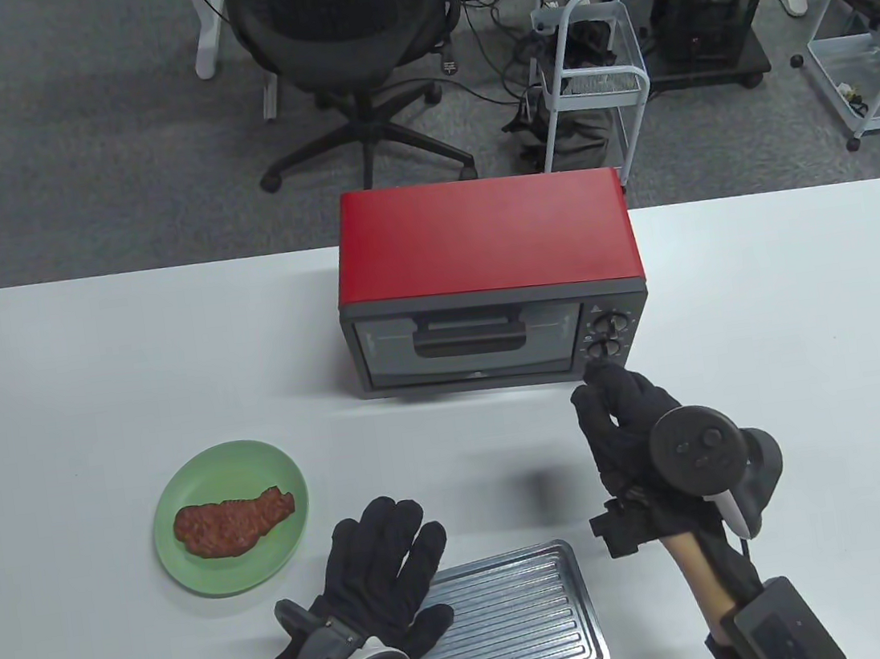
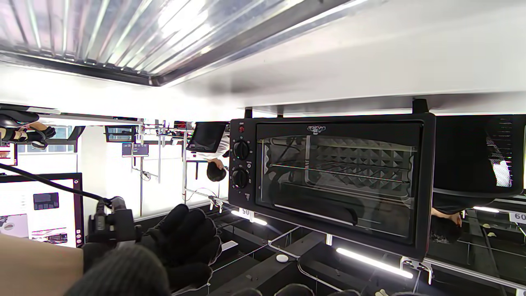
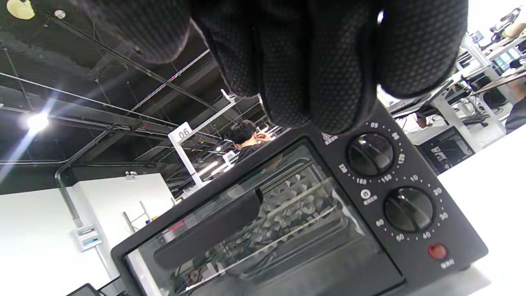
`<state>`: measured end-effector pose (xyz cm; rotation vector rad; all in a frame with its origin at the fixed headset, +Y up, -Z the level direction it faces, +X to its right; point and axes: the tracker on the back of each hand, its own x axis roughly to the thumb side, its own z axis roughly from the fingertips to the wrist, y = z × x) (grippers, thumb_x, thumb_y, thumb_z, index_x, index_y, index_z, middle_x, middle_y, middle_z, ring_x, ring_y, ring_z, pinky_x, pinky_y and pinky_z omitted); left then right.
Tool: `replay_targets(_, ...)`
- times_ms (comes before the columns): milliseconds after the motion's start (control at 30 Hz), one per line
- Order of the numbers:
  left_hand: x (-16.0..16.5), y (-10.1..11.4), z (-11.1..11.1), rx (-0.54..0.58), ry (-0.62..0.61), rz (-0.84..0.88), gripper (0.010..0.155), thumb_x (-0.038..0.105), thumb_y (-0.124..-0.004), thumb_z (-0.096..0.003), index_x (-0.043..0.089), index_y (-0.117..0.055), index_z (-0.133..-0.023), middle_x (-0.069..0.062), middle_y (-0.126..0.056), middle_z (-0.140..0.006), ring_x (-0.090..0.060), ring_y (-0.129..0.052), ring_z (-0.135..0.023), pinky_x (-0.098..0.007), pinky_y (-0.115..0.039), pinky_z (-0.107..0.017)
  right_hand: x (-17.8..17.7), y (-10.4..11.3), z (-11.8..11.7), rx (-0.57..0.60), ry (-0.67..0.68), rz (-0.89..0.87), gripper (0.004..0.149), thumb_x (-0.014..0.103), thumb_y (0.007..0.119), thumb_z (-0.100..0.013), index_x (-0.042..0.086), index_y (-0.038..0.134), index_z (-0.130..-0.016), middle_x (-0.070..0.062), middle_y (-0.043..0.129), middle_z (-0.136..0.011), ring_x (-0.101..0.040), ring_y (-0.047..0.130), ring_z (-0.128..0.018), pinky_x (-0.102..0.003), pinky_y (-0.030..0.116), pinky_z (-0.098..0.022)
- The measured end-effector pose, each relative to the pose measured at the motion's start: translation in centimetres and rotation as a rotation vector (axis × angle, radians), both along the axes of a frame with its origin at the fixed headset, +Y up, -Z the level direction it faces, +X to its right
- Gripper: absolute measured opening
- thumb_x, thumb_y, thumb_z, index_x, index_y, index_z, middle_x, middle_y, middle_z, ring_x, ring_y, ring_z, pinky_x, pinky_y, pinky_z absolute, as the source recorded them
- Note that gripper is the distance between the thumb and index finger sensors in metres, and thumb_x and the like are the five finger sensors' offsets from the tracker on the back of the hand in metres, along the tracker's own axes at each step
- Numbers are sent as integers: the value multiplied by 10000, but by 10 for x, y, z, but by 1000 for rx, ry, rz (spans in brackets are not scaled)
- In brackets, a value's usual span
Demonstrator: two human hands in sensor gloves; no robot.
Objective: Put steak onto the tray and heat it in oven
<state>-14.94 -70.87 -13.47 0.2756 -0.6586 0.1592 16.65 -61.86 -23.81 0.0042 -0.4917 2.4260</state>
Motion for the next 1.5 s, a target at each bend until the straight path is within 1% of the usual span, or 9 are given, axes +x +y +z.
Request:
replay_targets(267, 1, 0, 0, -1, -1, -7, 880, 587, -710, -479, 204, -316, -1166, -201, -317, -1229, -519, -346, -1109, -757, -436, -718, -2, -14, -27, -77, -46, -110, 575, 482, 708, -525, 97, 757, -950, -146, 943, -790, -391, 1000, -584, -575, 835, -463)
replay_targets(367, 1, -1, 0, -3, 0, -8, 879, 587, -710, -479, 205, -317, -1166, -199, -317, -1229, -519, -347, -1108, -756, -437, -719, -6, -32, -41, -165, -68, -266, 610, 486, 734, -519, 91, 689, -981, -120, 916, -780, -343, 1001, -530, -544, 855, -435)
replay_targets(533, 2, -1, 0, -2, 0, -10, 878, 586, -711, -479, 204, -318, -1166, -200, -321, -1228, -519, -349, -1108, -757, -436, -718, -16, -68, -64, -341, -90, -521, 706, 495, 745, -522, 84, 547, -1061, -133, 814, -883, -315, 987, -545, -522, 859, -443)
replay_targets(700, 2, -1, -1, -4, 0, -9, 878, 585, -711, -479, 205, -318, -1166, -200, -323, -1229, -518, -349, -1108, -757, -436, -718, -24, -91, -77, -412, -120, -740, 742, 492, 730, -539, 114, 441, -1109, -89, 814, -866, -261, 992, -507, -481, 880, -423)
replay_targets(767, 1, -1, -1, -7, 1, -7, 879, 586, -710, -479, 205, -318, -1166, -199, -323, -1229, -518, -350, -1109, -757, -436, -719, -26, -98, -81, -428, -129, -861, 714, 480, 725, -550, 144, 439, -1112, -62, 839, -830, -239, 999, -474, -467, 890, -406)
replay_targets(833, 1, -1, -1, -9, 2, -6, 877, 585, -711, -479, 207, -319, -1166, -199, -323, -1229, -517, -349, -1110, -757, -436, -718, -27, -102, -85, -447, -117, -912, 683, 471, 714, -563, 180, 440, -1117, -36, 858, -804, -221, 1004, -454, -450, 899, -398)
replay_targets(1067, 1, -2, -3, -18, 22, -7, 876, 586, -708, -480, 204, -321, -1167, -203, -325, -1228, -519, -351, -1108, -758, -439, -717, -32, -108, -93, -490, -46, -960, 509, 446, 644, -610, 249, 565, -1073, -3, 880, -776, -190, 1006, -450, -428, 906, -404)
replay_targets(1233, 1, -2, -3, -22, 25, -9, 873, 585, -707, -481, 204, -324, -1166, -202, -329, -1228, -518, -353, -1107, -756, -443, -716, -31, -106, -95, -473, -13, -978, 520, 438, 680, -607, 266, 554, -1081, -8, 863, -805, -202, 1003, -474, -429, 901, -425)
replay_targets(1500, 1, -2, -4, -21, 33, -11, 868, 586, -700, -483, 203, -327, -1167, -202, -331, -1228, -519, -355, -1106, -756, -445, -714, -30, -101, -86, -397, -62, -845, 499, 426, 733, -564, 198, 677, -1004, -37, 909, -740, -223, 1018, -417, -452, 907, -377)
